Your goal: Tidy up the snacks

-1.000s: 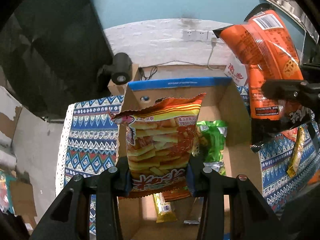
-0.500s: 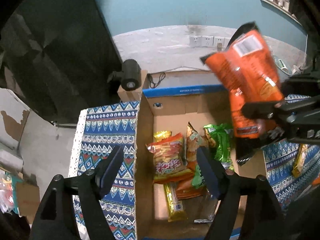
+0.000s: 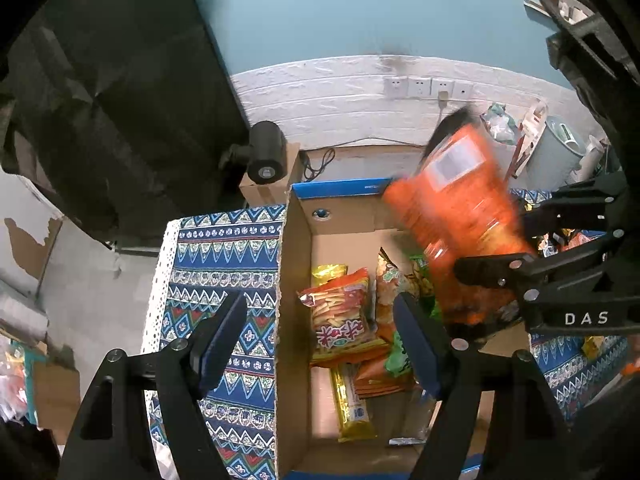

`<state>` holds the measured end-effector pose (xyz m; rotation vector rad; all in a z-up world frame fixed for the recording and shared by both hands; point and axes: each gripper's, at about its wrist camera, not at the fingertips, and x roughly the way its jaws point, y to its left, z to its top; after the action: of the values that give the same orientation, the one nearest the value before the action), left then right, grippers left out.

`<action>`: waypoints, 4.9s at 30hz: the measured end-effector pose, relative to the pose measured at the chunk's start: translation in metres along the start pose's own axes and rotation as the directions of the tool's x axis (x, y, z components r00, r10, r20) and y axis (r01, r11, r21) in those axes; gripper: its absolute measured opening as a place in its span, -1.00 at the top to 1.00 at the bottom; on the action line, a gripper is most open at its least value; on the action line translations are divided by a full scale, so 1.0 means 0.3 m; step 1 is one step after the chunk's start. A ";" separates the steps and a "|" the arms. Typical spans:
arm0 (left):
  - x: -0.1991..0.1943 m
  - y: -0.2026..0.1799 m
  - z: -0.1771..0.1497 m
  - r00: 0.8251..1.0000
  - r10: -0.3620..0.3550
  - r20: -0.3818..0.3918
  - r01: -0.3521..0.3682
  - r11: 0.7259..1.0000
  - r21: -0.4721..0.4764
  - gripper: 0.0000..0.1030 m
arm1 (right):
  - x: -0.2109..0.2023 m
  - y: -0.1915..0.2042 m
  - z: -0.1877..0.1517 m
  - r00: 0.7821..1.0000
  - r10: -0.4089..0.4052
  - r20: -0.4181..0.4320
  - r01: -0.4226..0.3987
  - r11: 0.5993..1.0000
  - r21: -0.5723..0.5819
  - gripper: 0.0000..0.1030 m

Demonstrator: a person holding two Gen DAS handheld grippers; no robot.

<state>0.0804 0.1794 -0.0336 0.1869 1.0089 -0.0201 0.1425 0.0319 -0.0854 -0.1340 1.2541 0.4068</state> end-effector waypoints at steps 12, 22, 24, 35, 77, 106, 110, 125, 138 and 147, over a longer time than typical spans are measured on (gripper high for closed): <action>-0.004 -0.077 0.003 1.000 -0.005 -0.005 0.006 0.999 0.044 -0.56 | -0.102 -0.086 -0.048 0.996 -0.070 0.048 0.067 0.996 0.066 -0.46; -0.010 -0.188 0.018 0.997 -0.075 -0.032 0.077 0.995 0.069 -0.57 | -0.190 -0.188 -0.155 0.986 -0.159 0.052 0.153 0.983 0.104 -0.53; -0.009 -0.213 0.022 0.995 -0.093 -0.040 0.095 0.993 0.068 -0.57 | -0.204 -0.214 -0.186 0.984 -0.171 0.050 0.164 0.980 0.114 -0.53; 0.002 -0.382 0.029 0.988 -0.130 -0.079 0.139 0.983 0.122 -0.57 | -0.268 -0.365 -0.353 0.973 -0.229 0.019 0.221 0.955 0.199 -0.53; 0.211 -0.966 -0.123 0.944 -0.123 -0.307 0.231 0.910 0.344 -0.57 | -0.148 -0.831 -0.965 0.882 -0.371 -0.290 0.470 0.669 0.576 -0.53; 0.289 -0.930 -0.049 0.933 -0.126 -0.338 0.222 0.939 0.262 -0.57 | -0.074 -0.860 -1.012 0.849 -0.398 -0.348 0.517 0.762 0.390 0.34; 0.301 -0.906 -0.003 0.930 -0.156 -0.333 0.236 0.947 0.216 -0.57 | -0.106 -0.892 -1.020 0.828 -0.438 -0.349 0.550 0.755 0.357 0.40; 0.369 -0.954 0.171 0.945 -0.169 -0.280 0.233 0.949 0.212 -0.67 | -0.124 -1.103 -0.987 0.857 -0.440 -0.268 0.510 0.800 0.317 0.40; 0.523 -1.062 0.247 0.939 -0.152 -0.309 0.240 0.933 0.269 -0.67 | -0.093 -1.199 -1.023 0.887 -0.383 -0.257 0.458 0.795 0.398 0.31; 0.605 -1.100 0.214 0.939 -0.103 -0.329 0.215 0.920 0.327 -0.69 | -0.107 -1.219 -1.077 0.889 -0.384 -0.248 0.457 0.776 0.435 0.42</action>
<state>0.1971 -0.1431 -0.2016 0.4519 1.3258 -0.3382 -0.0191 -0.4149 -0.2014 -0.0136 1.3899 -0.3235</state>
